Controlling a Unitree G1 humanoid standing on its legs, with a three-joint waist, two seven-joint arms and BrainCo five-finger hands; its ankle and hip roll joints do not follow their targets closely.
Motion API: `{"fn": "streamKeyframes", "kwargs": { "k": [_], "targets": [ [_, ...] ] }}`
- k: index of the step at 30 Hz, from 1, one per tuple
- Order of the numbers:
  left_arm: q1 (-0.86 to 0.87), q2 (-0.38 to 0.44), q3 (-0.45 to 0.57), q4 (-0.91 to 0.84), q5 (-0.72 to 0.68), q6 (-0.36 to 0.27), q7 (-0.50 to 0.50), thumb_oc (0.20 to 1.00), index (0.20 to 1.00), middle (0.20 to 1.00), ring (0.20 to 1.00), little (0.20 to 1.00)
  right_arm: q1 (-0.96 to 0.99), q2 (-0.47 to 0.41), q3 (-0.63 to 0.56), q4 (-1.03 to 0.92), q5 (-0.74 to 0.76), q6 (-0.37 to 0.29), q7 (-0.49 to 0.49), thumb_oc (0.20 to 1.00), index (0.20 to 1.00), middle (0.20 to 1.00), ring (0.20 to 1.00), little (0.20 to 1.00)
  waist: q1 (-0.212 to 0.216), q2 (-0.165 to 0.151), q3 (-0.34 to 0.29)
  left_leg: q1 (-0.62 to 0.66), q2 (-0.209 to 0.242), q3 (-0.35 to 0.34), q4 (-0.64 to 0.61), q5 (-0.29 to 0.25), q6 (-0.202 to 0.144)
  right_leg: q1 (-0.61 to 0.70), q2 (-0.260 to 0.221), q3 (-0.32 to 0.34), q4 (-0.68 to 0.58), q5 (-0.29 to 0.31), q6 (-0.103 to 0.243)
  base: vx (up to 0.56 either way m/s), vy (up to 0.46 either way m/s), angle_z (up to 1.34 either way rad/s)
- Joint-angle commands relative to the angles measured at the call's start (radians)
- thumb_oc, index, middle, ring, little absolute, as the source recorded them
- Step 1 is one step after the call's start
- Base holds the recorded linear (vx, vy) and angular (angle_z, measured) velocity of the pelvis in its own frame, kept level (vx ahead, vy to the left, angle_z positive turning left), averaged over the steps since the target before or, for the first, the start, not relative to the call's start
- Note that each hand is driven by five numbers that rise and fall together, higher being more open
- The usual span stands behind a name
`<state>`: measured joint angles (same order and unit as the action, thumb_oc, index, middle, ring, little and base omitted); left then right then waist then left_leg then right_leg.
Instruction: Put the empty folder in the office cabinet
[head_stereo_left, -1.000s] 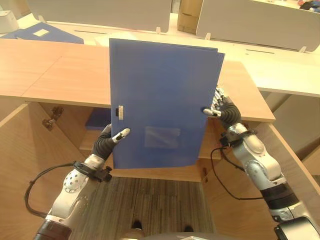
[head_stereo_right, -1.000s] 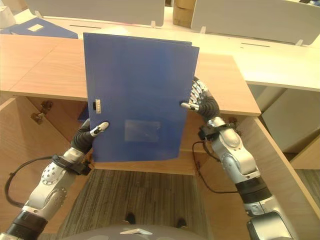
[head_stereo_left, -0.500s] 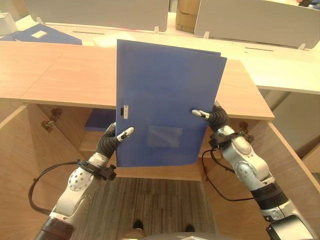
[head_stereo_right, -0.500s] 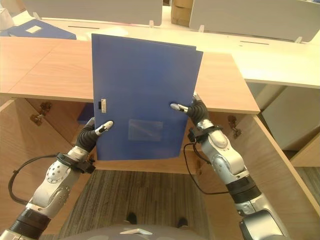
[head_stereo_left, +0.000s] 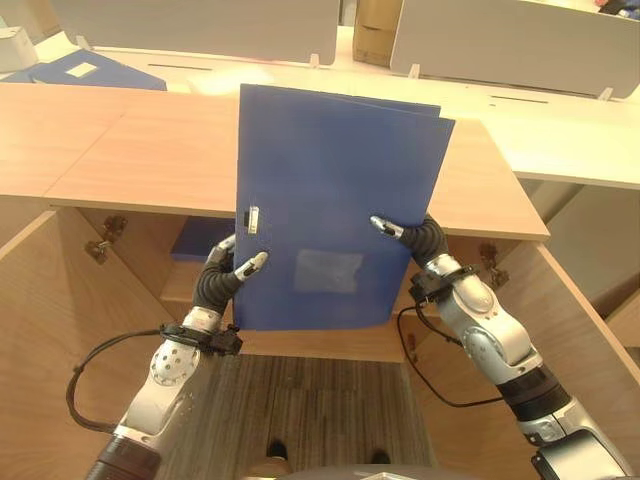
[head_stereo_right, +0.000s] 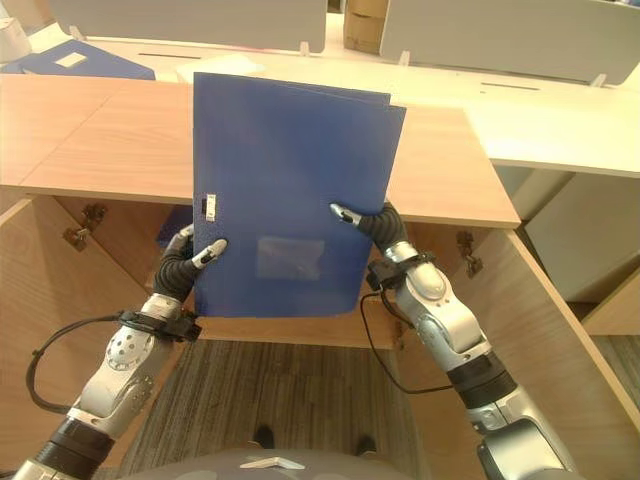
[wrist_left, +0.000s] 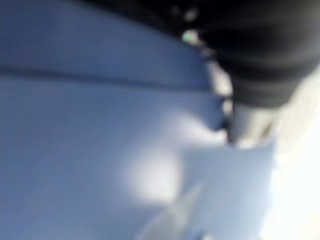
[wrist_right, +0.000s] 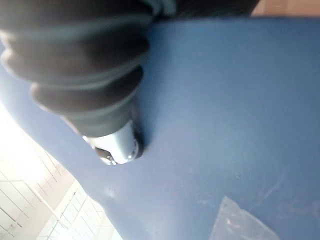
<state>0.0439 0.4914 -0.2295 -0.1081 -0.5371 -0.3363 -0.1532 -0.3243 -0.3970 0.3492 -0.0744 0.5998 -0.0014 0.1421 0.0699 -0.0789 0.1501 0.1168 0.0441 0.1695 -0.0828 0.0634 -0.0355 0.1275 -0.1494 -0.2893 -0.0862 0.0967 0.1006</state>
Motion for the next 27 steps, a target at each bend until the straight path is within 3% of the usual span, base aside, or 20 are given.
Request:
{"fn": "streamKeyframes", "kwargs": {
  "k": [1, 10, 17, 27],
  "targets": [
    [-0.070, 0.012, 0.013, -0.050, 0.063, -0.150, 0.056, 1.000, 1.000, 1.000, 1.000, 1.000, -0.034, -0.054, -0.030, -0.034, -0.097, -0.113, -0.015, 0.200, 0.200, 0.200, 0.200, 0.200, 0.030, 0.027, -0.018, 0.039, -0.016, 0.031, -0.004, -0.135, 0.053, 0.025, -0.025, -0.012, -0.001, -0.051, 0.053, -0.02, -0.038, 0.04],
    [0.014, 0.006, 0.000, -0.034, 0.142, -0.266, 0.173, 1.000, 1.000, 1.000, 1.000, 1.000, 0.133, -0.068, -0.006, -0.088, -0.187, -0.249, -0.040, 0.200, 0.200, 0.200, 0.200, 0.200, 0.023, 0.021, 0.008, 0.020, -0.013, 0.033, -0.004, -0.136, 0.054, 0.009, -0.026, -0.014, -0.001, -0.045, 0.063, -0.04, -0.027, 0.04],
    [0.093, 0.000, -0.003, 0.052, 0.117, -0.325, 0.176, 1.000, 1.000, 1.000, 1.000, 1.000, 0.226, -0.068, 0.047, 0.005, -0.277, -0.276, 0.009, 0.200, 0.200, 0.200, 0.200, 0.200, 0.018, 0.022, 0.027, 0.010, -0.012, 0.034, -0.004, -0.134, 0.054, 0.000, -0.030, -0.014, -0.001, -0.044, 0.068, -0.05, -0.006, 0.01],
    [0.175, 0.031, -0.013, 0.135, 0.065, -0.319, 0.121, 1.000, 1.000, 1.000, 1.000, 1.000, 0.285, -0.099, 0.125, 0.146, -0.358, -0.311, 0.086, 0.200, 0.200, 0.200, 0.200, 0.200, 0.031, 0.021, 0.060, -0.003, -0.013, 0.025, -0.004, -0.129, 0.057, -0.010, -0.038, -0.029, 0.003, -0.035, 0.082, -0.02, -0.008, 0.01]
  ]
}}
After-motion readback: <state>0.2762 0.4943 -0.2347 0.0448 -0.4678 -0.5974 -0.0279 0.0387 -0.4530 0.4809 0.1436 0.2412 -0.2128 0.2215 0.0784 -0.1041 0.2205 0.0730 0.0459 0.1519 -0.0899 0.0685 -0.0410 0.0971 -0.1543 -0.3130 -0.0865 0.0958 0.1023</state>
